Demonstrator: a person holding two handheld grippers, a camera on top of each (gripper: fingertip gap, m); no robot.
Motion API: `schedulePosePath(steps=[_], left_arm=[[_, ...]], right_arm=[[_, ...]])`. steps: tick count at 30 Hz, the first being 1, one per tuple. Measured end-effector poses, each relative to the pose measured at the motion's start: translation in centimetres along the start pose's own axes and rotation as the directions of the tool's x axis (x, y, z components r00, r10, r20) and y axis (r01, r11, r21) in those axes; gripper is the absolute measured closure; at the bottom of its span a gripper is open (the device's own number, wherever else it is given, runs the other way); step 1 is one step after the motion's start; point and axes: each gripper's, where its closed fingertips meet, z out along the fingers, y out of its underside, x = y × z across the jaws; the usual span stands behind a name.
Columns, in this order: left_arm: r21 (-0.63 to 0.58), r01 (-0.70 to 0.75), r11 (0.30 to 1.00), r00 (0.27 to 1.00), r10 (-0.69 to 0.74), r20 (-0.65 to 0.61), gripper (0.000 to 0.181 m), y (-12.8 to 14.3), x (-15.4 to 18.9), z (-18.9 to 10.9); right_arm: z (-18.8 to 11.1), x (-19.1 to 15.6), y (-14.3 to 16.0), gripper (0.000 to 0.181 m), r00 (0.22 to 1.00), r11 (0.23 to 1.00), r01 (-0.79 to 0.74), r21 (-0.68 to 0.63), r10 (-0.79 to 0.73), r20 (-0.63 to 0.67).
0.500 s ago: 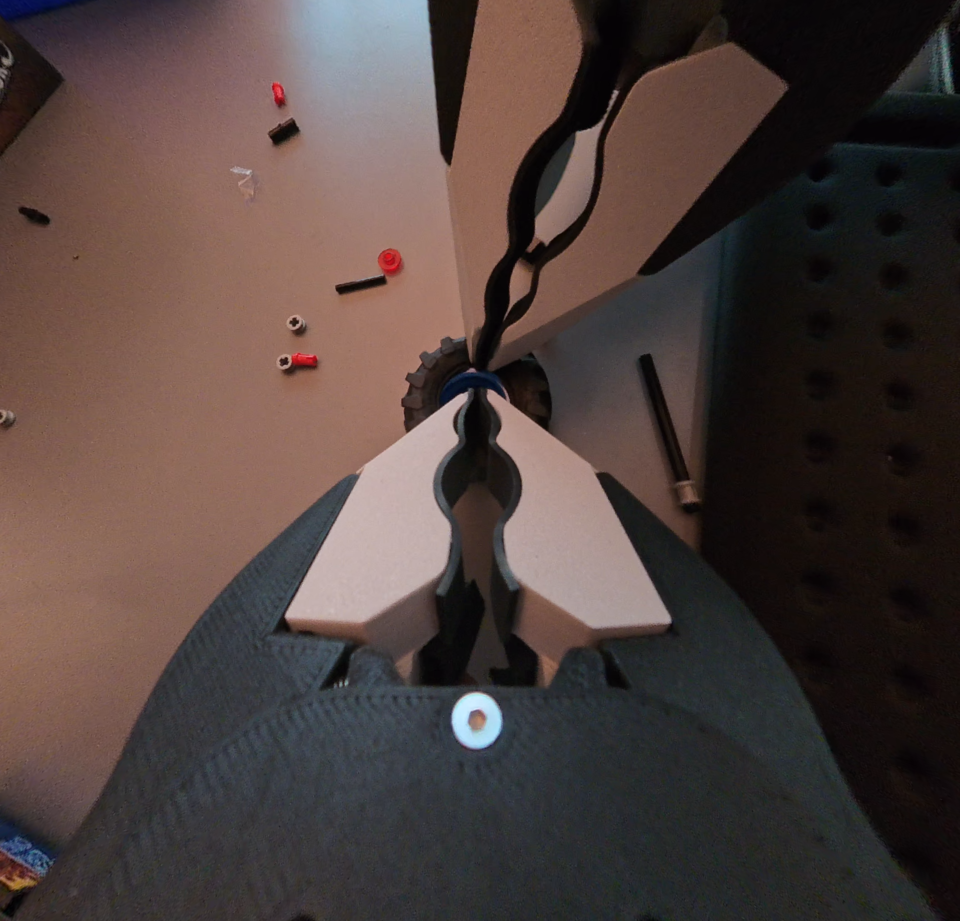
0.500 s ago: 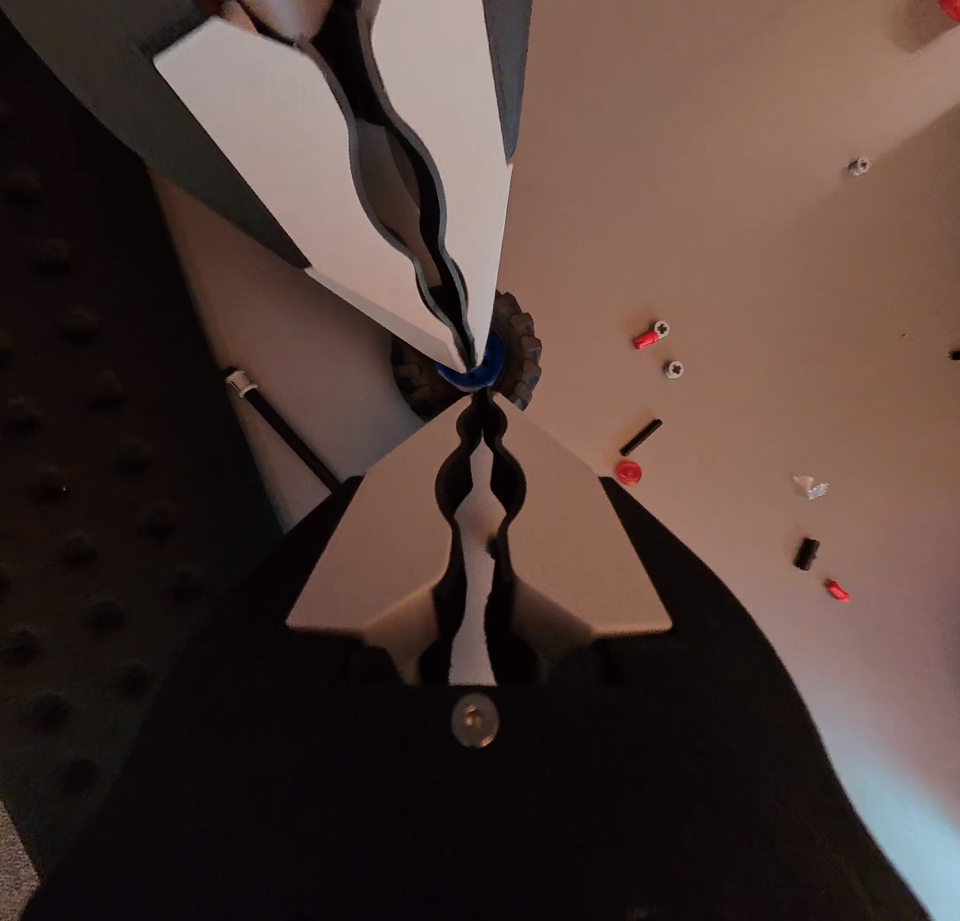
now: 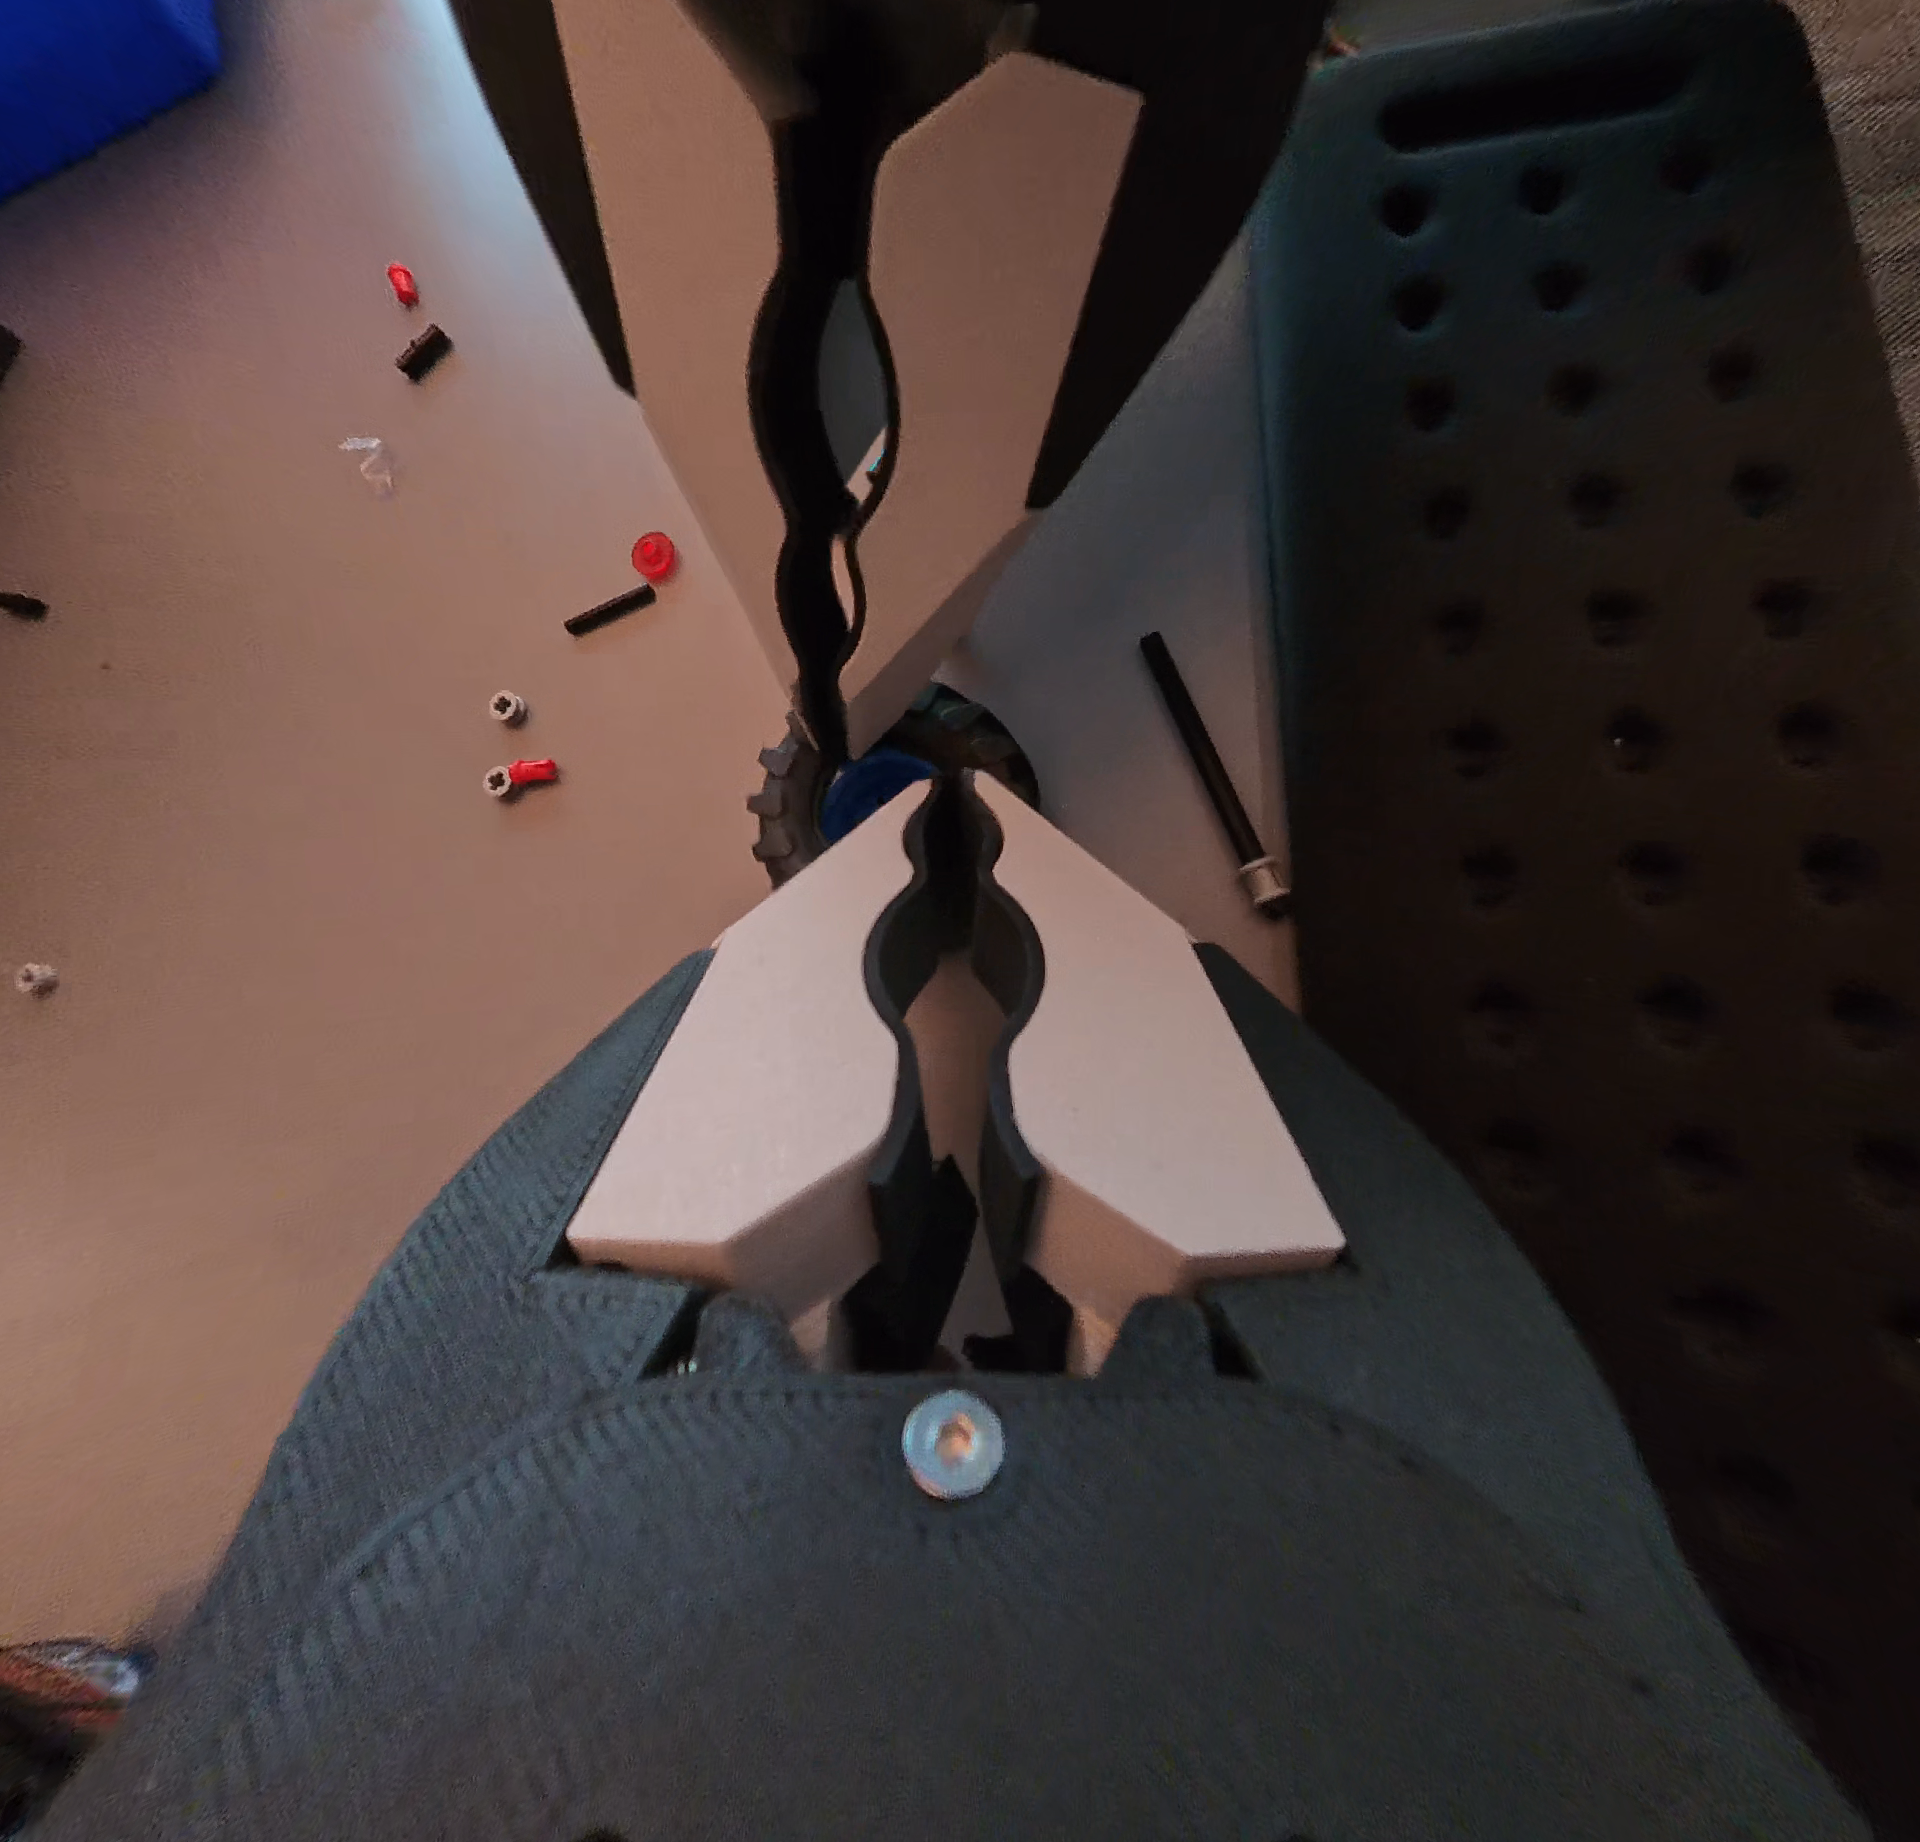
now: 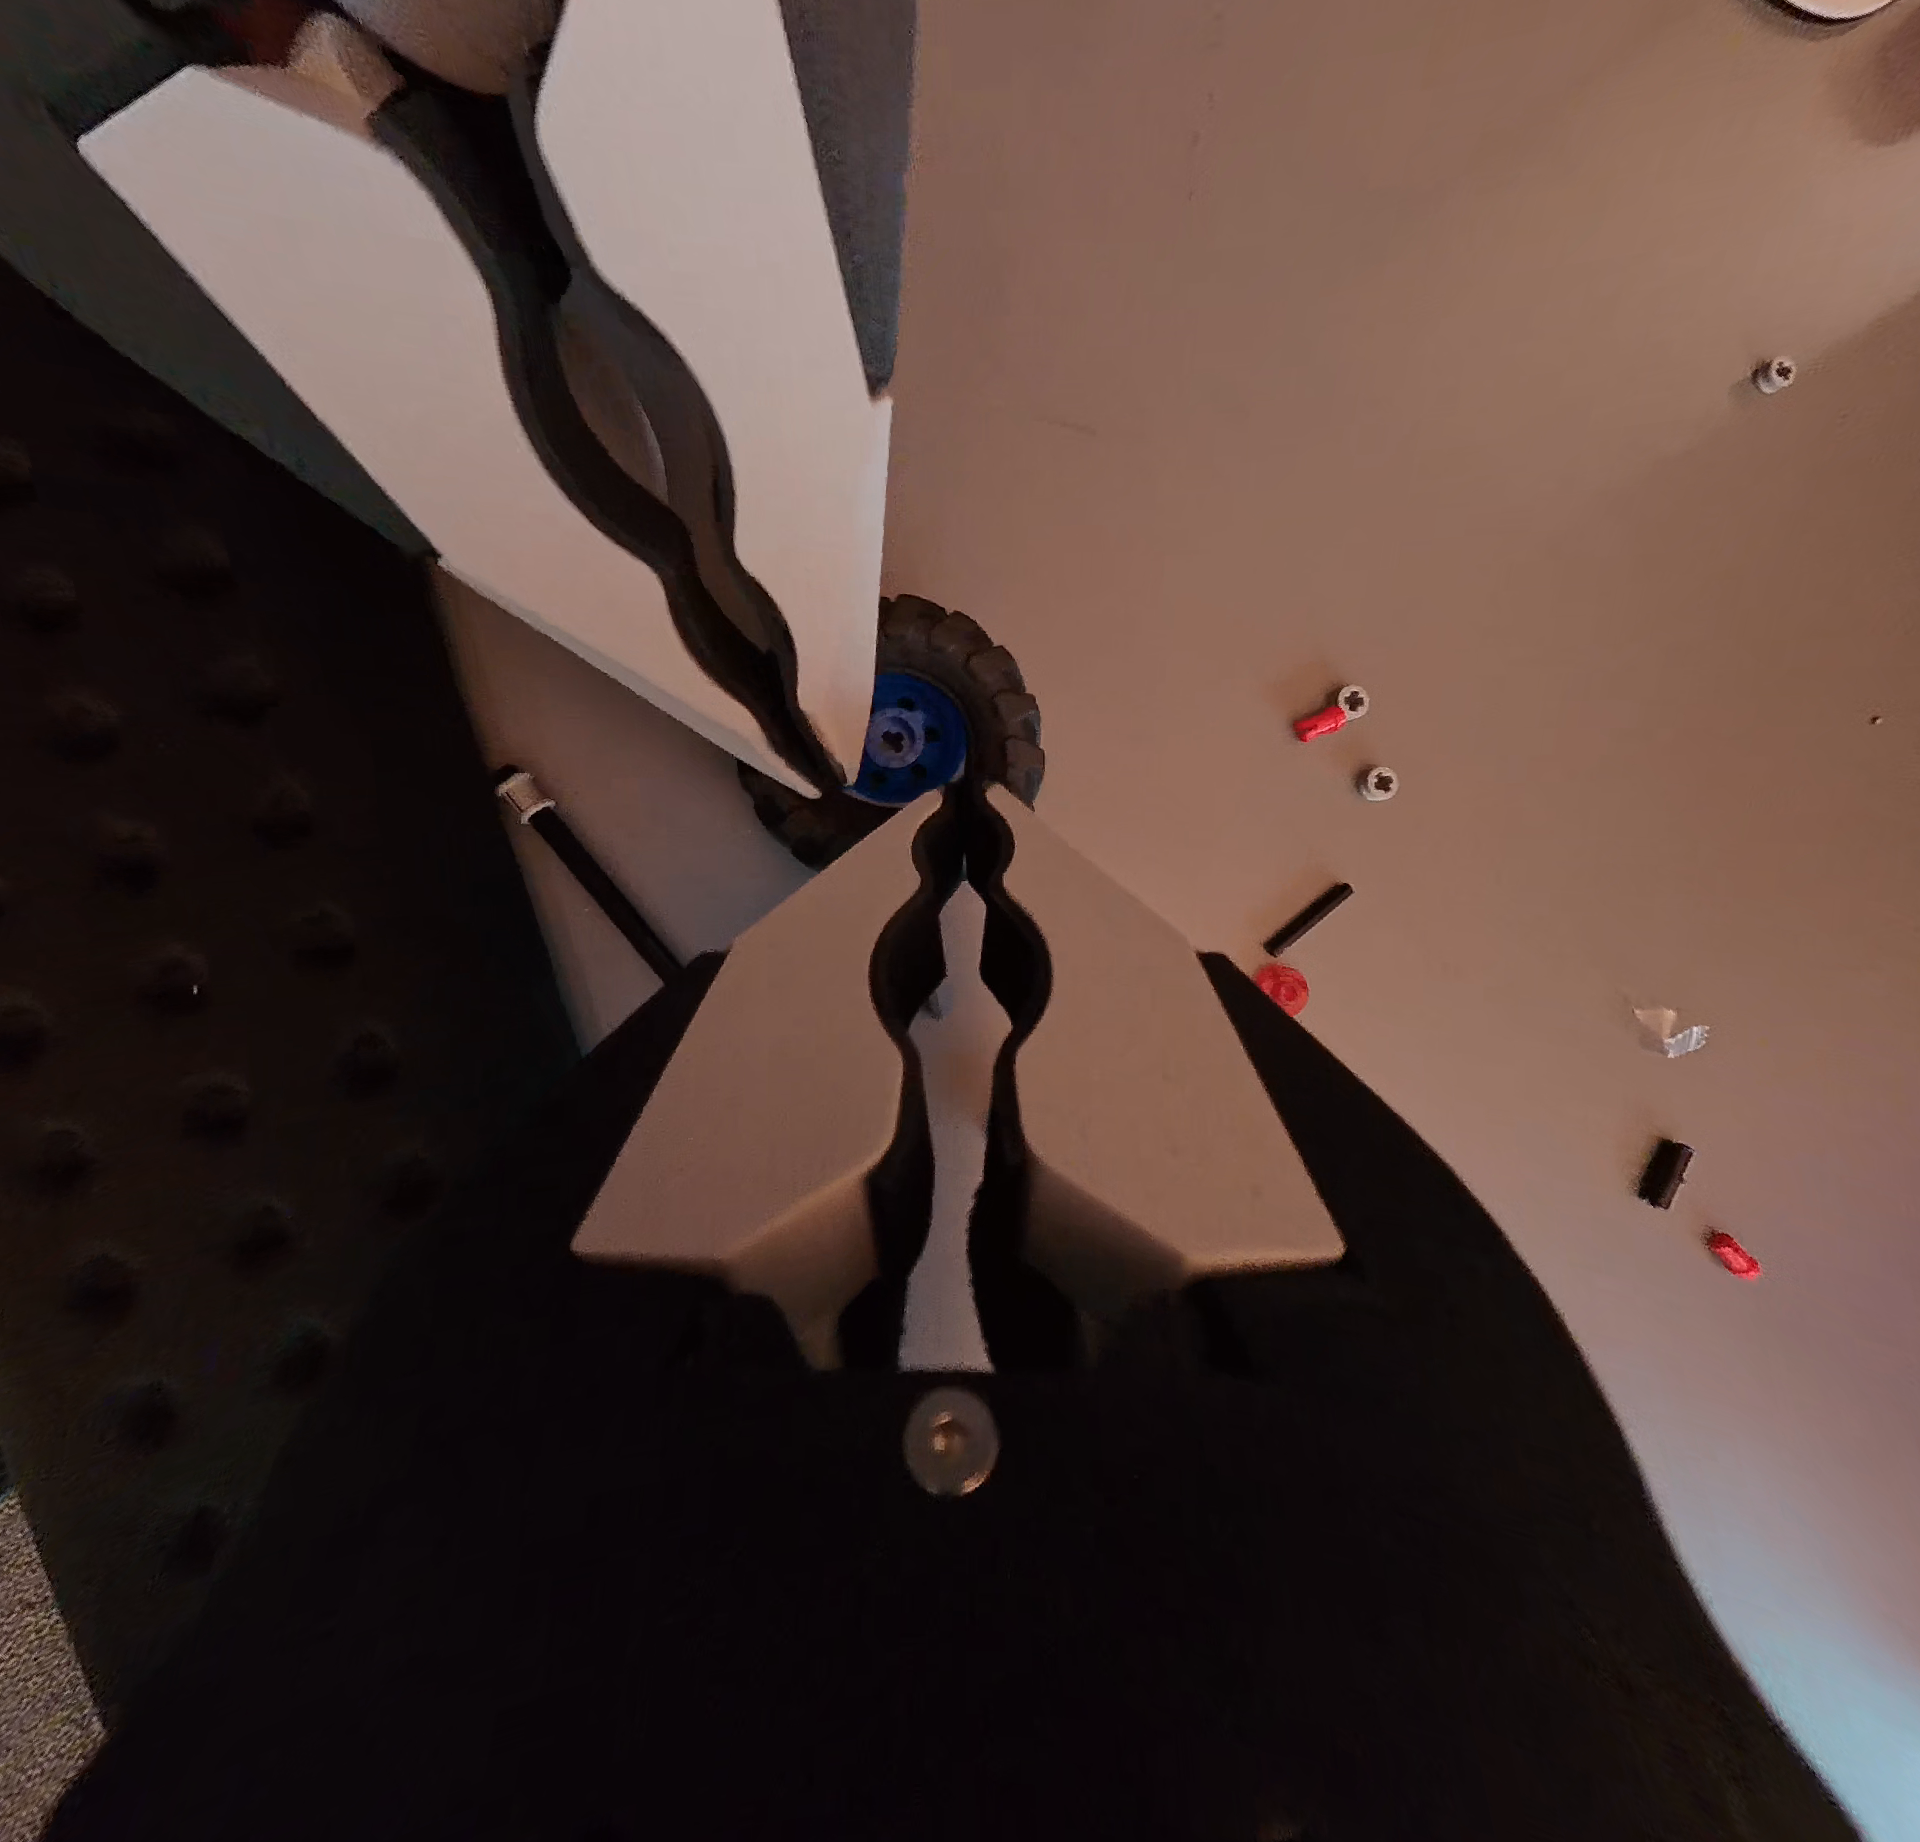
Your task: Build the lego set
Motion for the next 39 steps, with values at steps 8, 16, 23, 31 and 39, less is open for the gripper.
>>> schedulePosePath(steps=[8, 16, 23, 31, 39], left_arm=[[-0.057, -0.129, 0.99, 0.989, 0.133, 0.068, 0.181, -0.3, 0.3, 0.2], [-0.055, -0.122, 0.991, 0.986, 0.128, 0.11, 0.181, -0.6, 0.2, 0.1], [0.075, 0.016, 0.997, 0.996, -0.023, 0.09, 0.181, -0.2, -1.1, -2.3], [-0.004, -0.09, 0.996, 0.989, 0.09, 0.116, 0.181, 1.0, -1.2, -1.9], [-0.049, -0.113, 0.992, 0.989, 0.117, 0.095, 0.181, 1.3, -0.9, -1.7]], right_arm=[[0.2, -0.1, -0.2, 0.181, 1.0, 0.998, -0.018, 0.065, 0.018, 0.01], [0.1, -0.2, -0.7, 0.181, 0.998, 0.993, -0.054, 0.107, 0.055, -0.008], [-1.2, -0.4, -1.6, 0.179, 0.999, 0.991, -0.045, 0.124, 0.047, -0.014], [-1.2, -1.8, -0.3, 0.181, 0.998, 0.998, 0.049, -0.028, -0.049, 0.026], [-0.4, -1.8, 0.0, 0.181, 0.994, 0.987, 0.113, -0.116, -0.111, 0.016]])
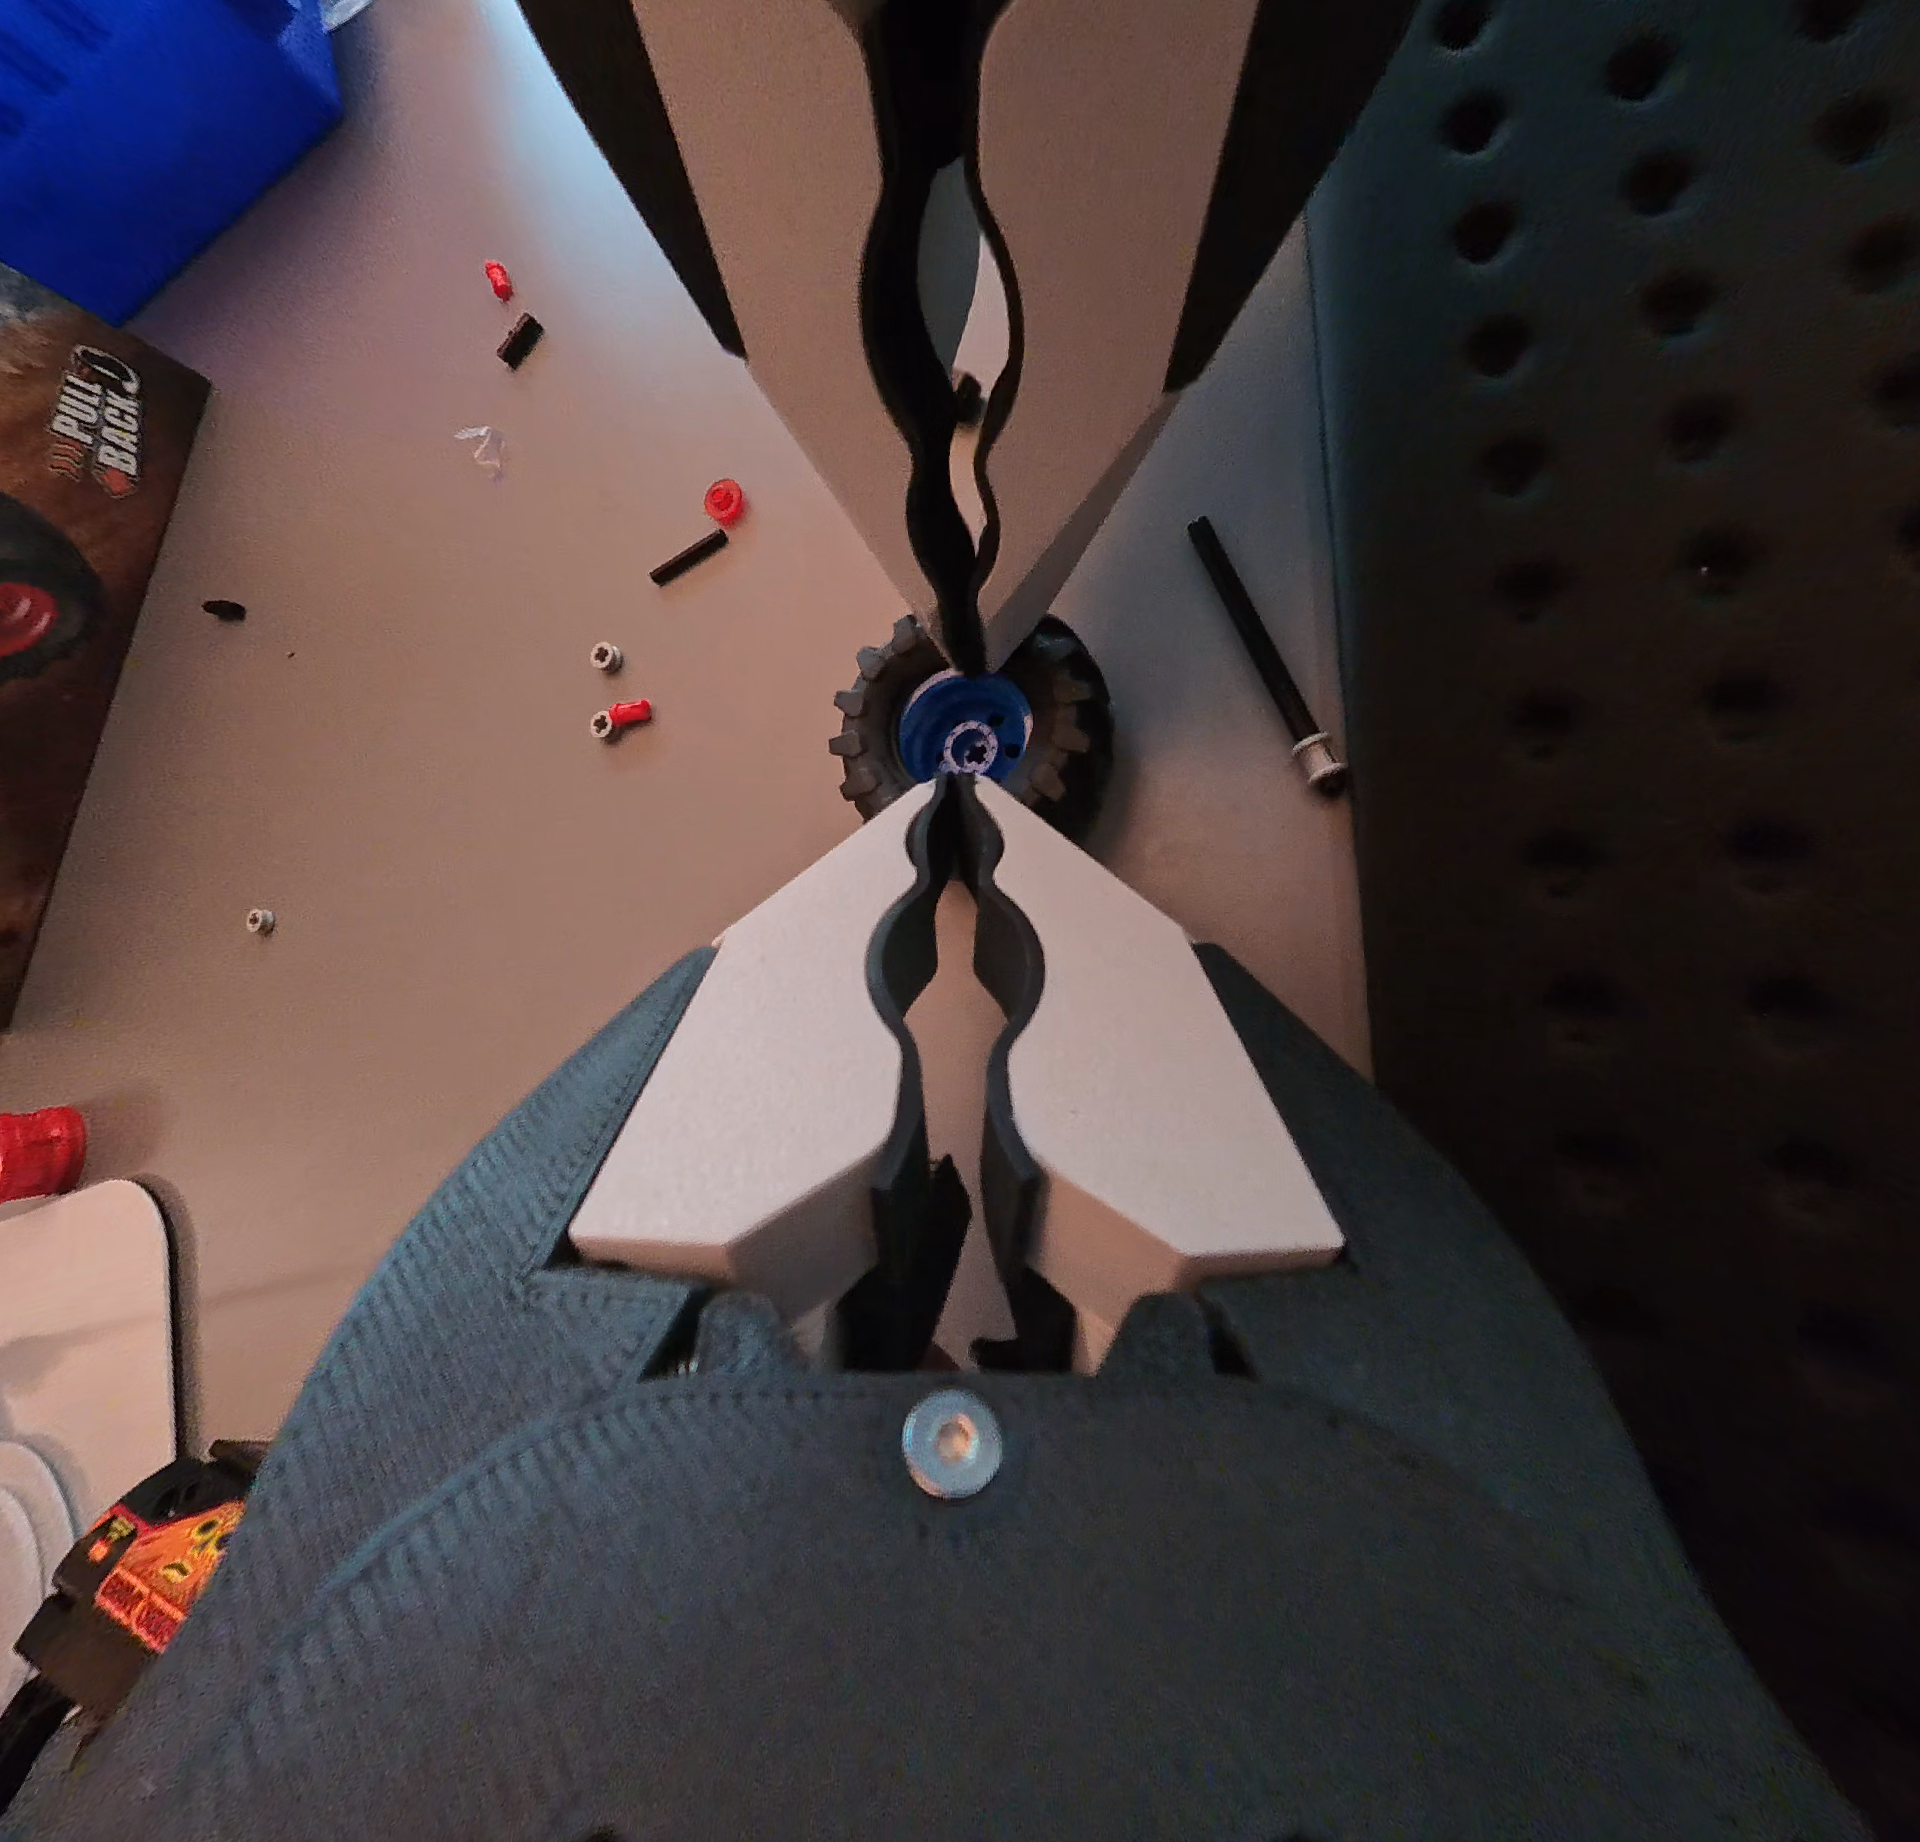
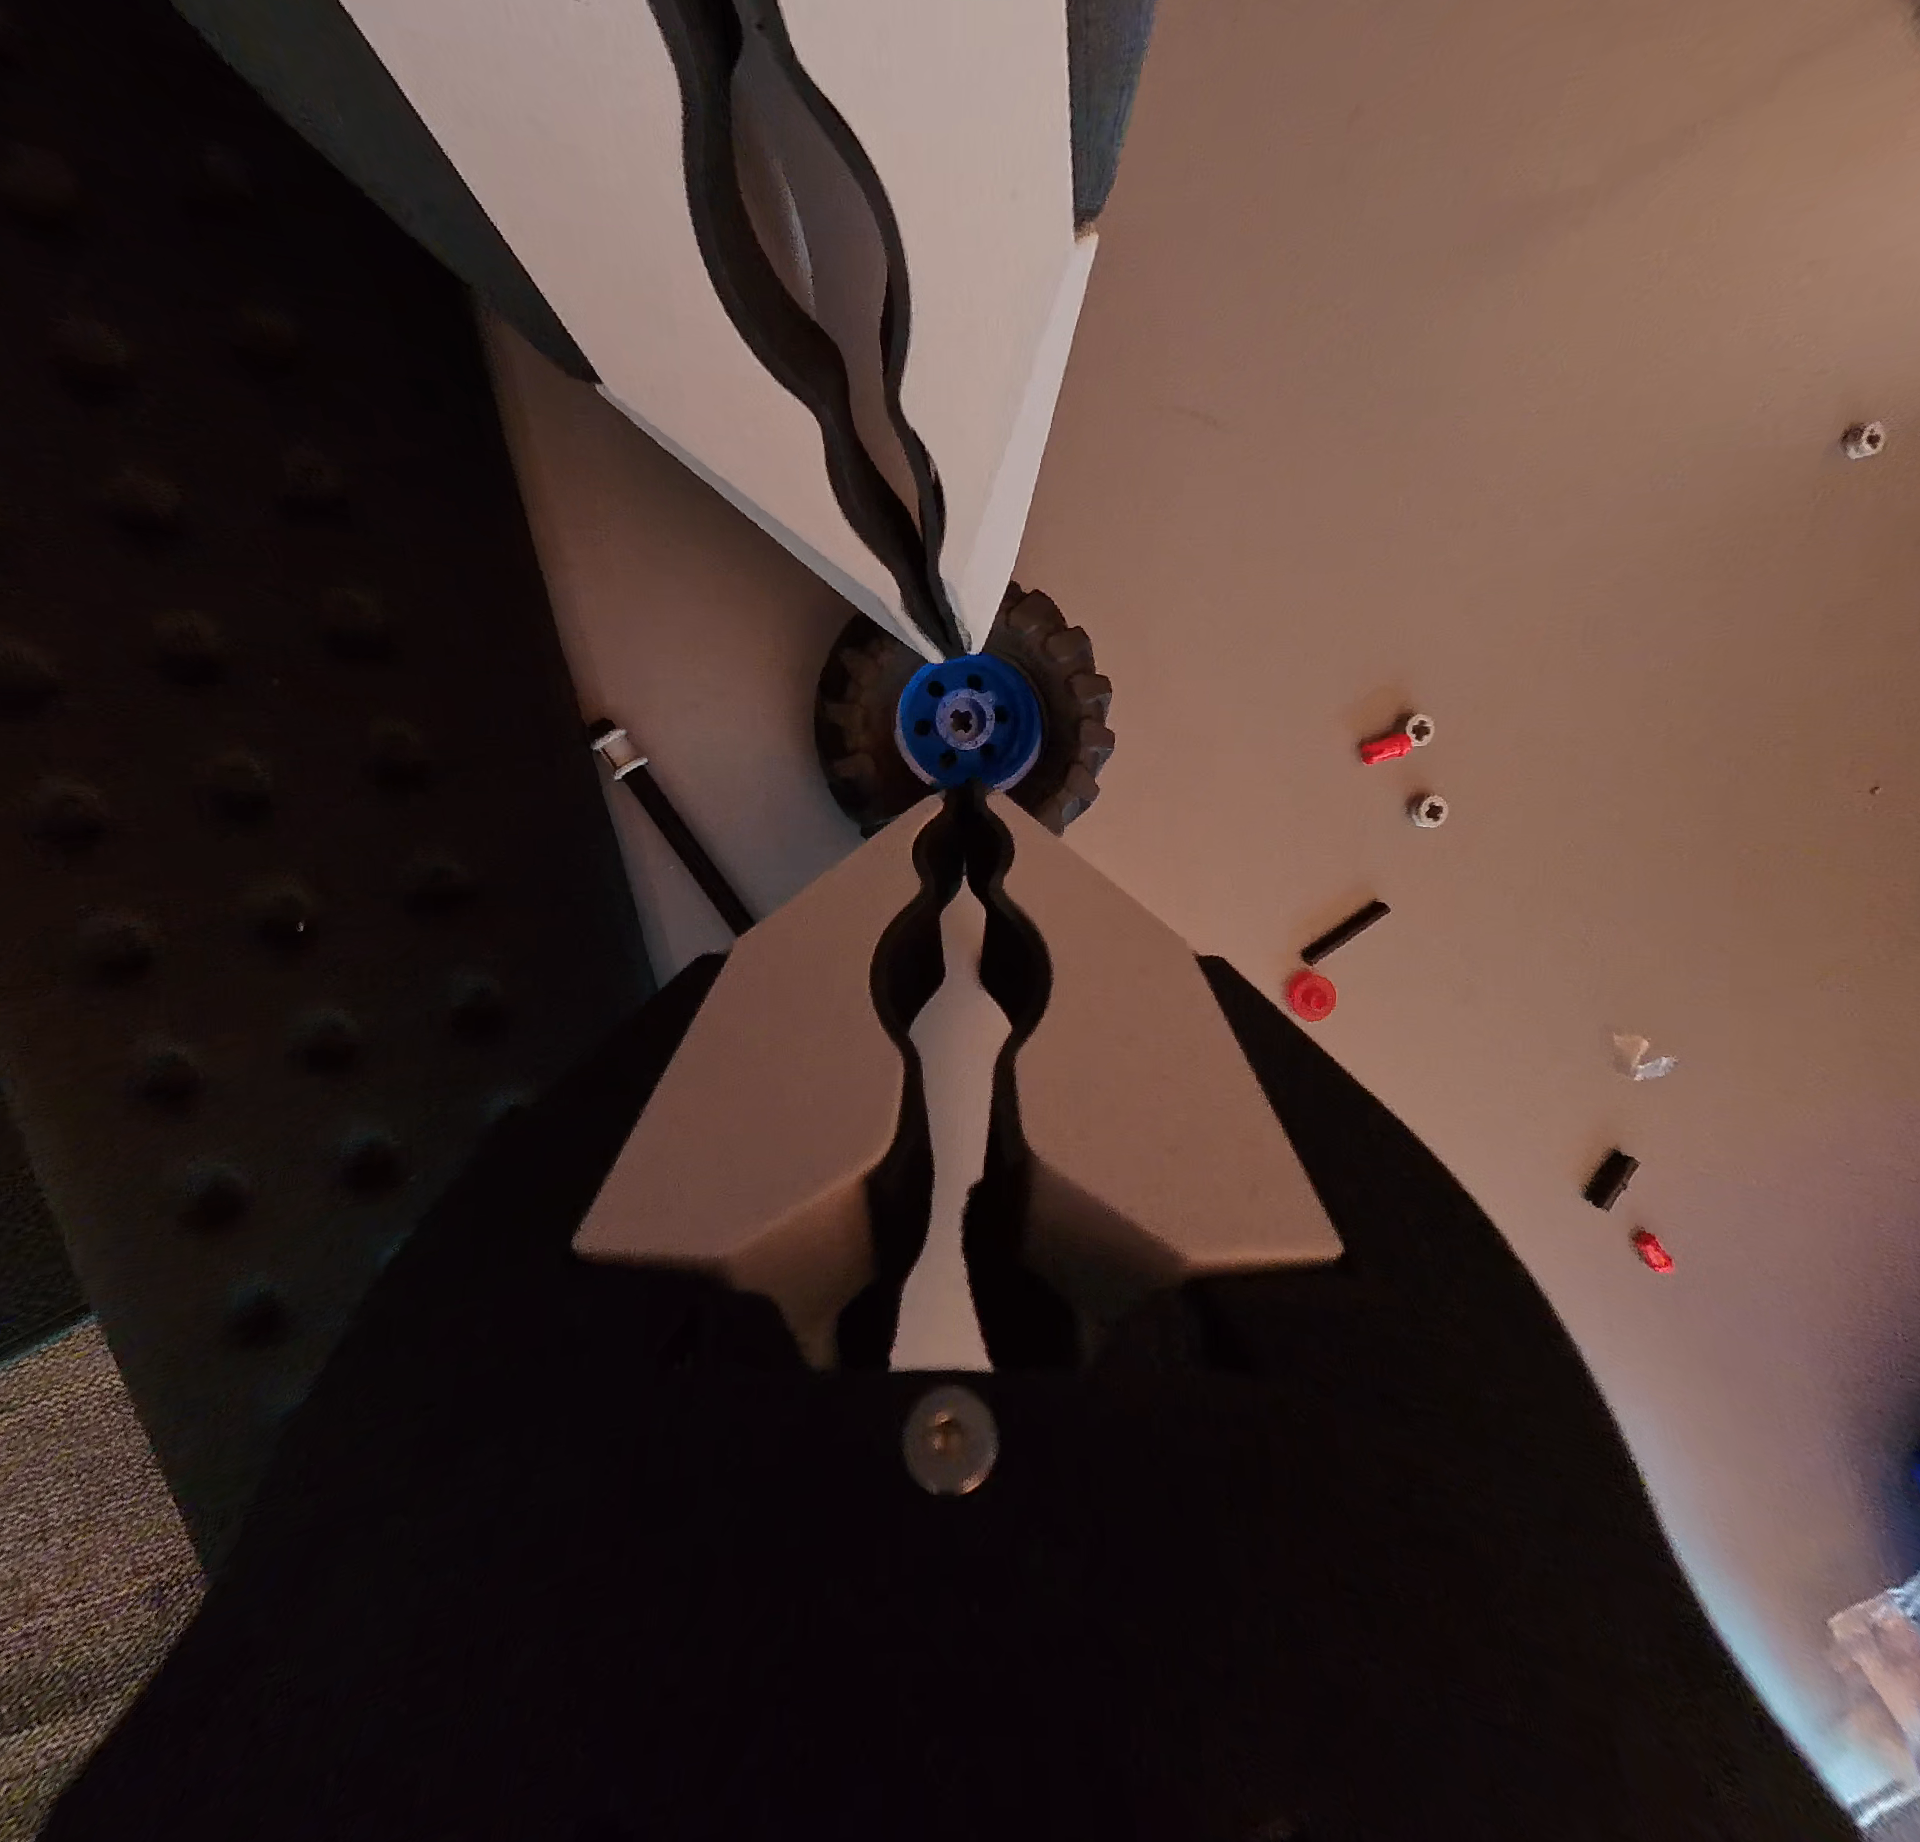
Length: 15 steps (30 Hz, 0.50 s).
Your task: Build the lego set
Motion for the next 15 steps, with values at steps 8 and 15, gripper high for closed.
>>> schedulePosePath(steps=[8, 15], left_arm=[[0.051, 0.123, 0.991, 0.992, -0.122, -0.019, 0.179, 0.1, 0.1, 0.1], [0.102, 0.172, 0.98, 0.985, -0.169, -0.037, 0.181, 0.1, 0.4, -0.3]], right_arm=[[0.1, -0.1, 0.1, 0.181, 1.0, 0.997, -0.025, 0.072, 0.025, -0.002], [-0.2, 0.0, -1.6, 0.181, 0.997, 0.984, -0.071, 0.165, 0.076, -0.026]])
